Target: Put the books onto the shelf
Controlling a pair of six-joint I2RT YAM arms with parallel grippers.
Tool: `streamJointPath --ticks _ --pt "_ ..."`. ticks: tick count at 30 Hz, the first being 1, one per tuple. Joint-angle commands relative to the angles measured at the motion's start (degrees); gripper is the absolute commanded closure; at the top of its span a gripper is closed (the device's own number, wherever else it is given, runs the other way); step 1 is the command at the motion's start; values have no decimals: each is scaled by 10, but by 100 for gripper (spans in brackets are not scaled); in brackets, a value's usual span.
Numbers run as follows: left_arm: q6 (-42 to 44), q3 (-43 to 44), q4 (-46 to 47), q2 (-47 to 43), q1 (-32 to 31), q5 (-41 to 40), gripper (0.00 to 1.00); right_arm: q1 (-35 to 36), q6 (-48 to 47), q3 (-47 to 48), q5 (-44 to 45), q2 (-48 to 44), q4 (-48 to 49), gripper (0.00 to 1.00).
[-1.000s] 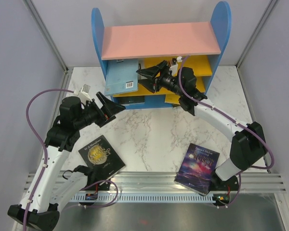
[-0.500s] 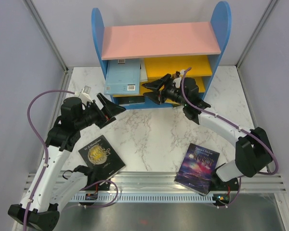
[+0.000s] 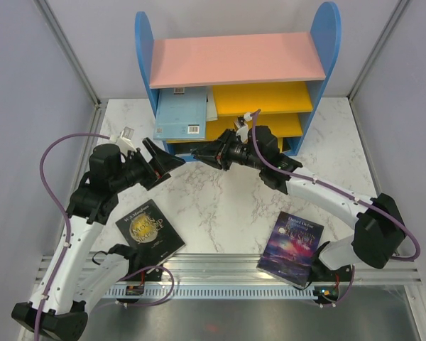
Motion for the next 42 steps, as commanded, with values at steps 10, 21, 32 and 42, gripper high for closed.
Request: streamJointPath --ticks 10,21,32,42 --pt "32 20 -17 -21 7 -17 0 19 -10 78 35 53 5 83" --pt "51 33 -46 -29 12 -28 0 7 -6 166 43 135 3 85" --pt "61 43 -60 -28 16 -27 0 -27 4 228 44 175 -1 87" --pt "66 42 -68 -30 19 -23 0 -32 -9 237 5 177 7 89"
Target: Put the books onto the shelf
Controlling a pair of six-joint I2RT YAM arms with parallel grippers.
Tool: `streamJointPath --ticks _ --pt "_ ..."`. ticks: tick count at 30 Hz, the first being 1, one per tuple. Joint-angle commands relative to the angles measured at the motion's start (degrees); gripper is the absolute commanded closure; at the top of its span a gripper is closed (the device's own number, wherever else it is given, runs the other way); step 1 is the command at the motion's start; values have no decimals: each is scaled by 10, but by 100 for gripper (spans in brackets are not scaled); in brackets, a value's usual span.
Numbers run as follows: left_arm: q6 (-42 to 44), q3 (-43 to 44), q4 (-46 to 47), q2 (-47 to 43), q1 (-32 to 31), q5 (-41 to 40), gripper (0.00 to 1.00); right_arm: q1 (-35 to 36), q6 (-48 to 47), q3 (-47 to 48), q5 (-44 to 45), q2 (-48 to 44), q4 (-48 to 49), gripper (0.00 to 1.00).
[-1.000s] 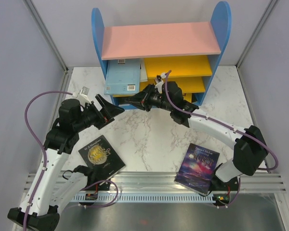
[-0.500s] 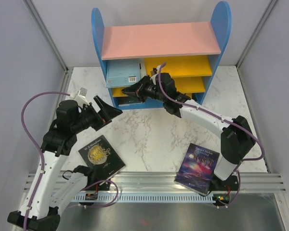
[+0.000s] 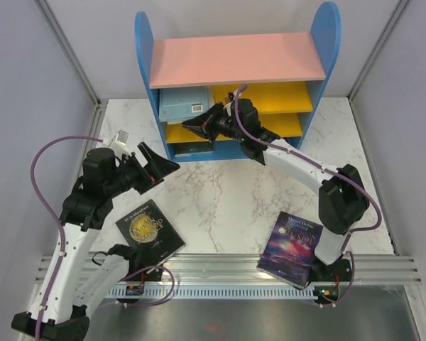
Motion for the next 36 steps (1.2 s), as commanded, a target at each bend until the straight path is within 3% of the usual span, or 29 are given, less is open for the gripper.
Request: streamJointPath --ticks 1,7,11,13,17,26,32,36 --pt "26 22 -4 -5 4 -9 0 6 -15 17 -30 -26 30 89" --pt "44 27 -22 -3 6 -23 0 8 -63 -61 -74 -116 26 87" --pt "57 28 -49 6 5 -47 0 22 -127 -117 -94 -180 -34 73" --pt "64 25 -74 14 6 -65 0 41 -183 -144 -88 -217 -94 60" --pt "67 15 -103 14 7 -94 0 81 -205 -268 -93 -244 -114 40" --pt "78 7 -256 85 21 -218 0 160 -239 -379 -83 -164 -133 15" --pt "71 -58 -241 84 49 -194 0 213 -248 -345 -76 -67 -107 10" --pt "83 -84 -242 80 67 -193 0 235 -215 -345 -79 -14 -32 9"
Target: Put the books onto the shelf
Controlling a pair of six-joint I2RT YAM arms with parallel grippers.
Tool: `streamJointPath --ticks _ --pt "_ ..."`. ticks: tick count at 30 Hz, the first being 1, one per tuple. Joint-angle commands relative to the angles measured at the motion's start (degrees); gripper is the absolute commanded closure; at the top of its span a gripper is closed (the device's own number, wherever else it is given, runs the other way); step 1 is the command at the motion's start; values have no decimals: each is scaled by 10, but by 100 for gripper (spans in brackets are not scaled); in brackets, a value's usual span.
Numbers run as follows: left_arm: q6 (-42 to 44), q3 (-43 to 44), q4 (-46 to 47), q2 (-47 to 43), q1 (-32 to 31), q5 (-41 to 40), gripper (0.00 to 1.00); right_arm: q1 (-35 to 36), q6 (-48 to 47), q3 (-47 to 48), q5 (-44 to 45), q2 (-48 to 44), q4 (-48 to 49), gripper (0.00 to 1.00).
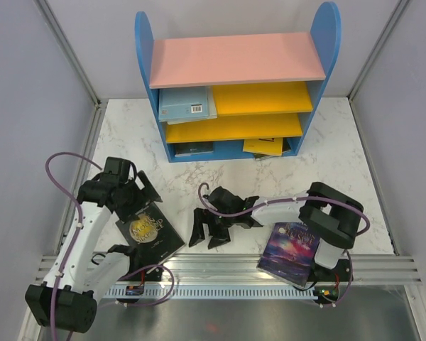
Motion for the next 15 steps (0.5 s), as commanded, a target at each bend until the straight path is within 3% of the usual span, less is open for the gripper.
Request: streamJointPath --ticks 1,6,9,15 --pt "30 -19 -5 -11 22 -10 0 16 21 16 0 39 98 9" --pt "38 -51 -8 -31 35 5 0 32 74 2 24 95 191 9" --pt "43 -48 -13 -38 36 7 0 33 128 -16 22 132 304 10" --pt "45 -37 -20 -30 36 15 1 40 183 -7 25 198 374 10"
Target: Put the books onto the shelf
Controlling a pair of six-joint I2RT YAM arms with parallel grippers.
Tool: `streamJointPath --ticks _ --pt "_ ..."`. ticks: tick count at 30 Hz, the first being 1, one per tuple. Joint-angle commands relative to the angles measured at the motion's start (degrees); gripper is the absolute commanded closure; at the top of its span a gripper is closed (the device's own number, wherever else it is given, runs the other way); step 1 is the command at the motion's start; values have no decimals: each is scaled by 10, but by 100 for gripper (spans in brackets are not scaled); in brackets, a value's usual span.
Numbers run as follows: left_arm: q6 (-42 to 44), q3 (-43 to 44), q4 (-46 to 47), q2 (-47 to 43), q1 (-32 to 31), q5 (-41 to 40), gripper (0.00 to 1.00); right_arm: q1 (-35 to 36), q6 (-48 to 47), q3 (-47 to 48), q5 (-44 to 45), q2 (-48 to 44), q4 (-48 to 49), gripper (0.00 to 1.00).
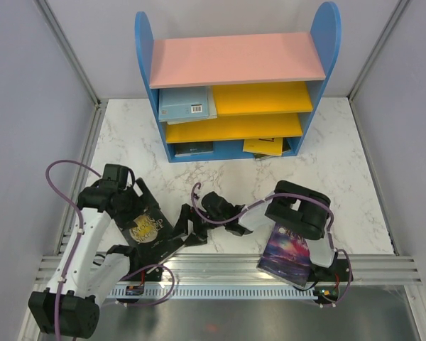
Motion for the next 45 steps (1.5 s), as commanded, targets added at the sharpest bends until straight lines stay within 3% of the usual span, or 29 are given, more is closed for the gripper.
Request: streamJointPath --ticks 1,7,10,13,14,17,23,26,27,30,37,45 --pt "24 14 -10 3 5 11 1 10 28 1 38 62 29 10" --pt "25 14 -6 8 3 15 1 29 72 19 30 106 95 12" --pt "25 14 -2 10 0 17 1 36 96 18 26 120 147 18" --pt "24 18 0 13 -2 19 2 40 109 17 27 122 183 50" --pt "25 24 -1 15 -2 19 1 40 109 16 26 118 186 74" --pt "29 45 -4 17 -3 17 2 34 95 6 33 84 173 100" --pt "36 100 -12 24 -3 12 2 -3 5 -30 56 -62 33 100" --pt "34 124 -12 24 -3 11 2 -25 -40 -27 78 -169 -81 100" --pt "36 129 -12 26 -3 8 2 -27 -80 -19 87 -196 -170 100" --pt "43 159 -13 37 -3 -9 2 -33 -121 22 137 -297 -316 100" --pt "41 188 -3 59 -2 -10 1 -85 -109 53 179 -511 -460 100" --pt "29 168 13 59 -2 16 2 -143 -96 147 192 -592 -522 100"
